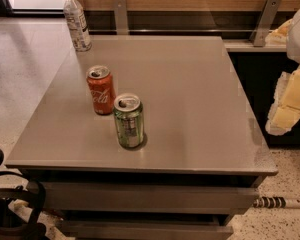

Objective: Move green can near blue plastic bottle

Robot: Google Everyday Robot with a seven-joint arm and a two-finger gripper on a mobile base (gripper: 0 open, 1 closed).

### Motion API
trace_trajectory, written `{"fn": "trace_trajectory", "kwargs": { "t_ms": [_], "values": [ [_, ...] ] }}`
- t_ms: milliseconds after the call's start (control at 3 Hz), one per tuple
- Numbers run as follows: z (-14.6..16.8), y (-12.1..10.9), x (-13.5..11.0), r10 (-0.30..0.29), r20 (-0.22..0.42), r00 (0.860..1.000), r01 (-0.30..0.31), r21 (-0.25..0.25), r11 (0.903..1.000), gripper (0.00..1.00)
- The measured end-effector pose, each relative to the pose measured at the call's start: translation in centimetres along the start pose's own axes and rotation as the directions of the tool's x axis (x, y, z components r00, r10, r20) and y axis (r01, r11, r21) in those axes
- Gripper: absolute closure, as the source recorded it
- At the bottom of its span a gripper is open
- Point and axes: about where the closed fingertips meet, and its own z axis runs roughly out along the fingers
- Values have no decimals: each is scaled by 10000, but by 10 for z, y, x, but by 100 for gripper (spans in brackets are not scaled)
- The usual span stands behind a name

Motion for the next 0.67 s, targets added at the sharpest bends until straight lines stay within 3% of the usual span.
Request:
{"fn": "trace_trajectory", "kwargs": {
  "t_ms": [667],
  "values": [
    [1,0,-2,43,262,9996,-42,-56,10000,0]
  ]
}}
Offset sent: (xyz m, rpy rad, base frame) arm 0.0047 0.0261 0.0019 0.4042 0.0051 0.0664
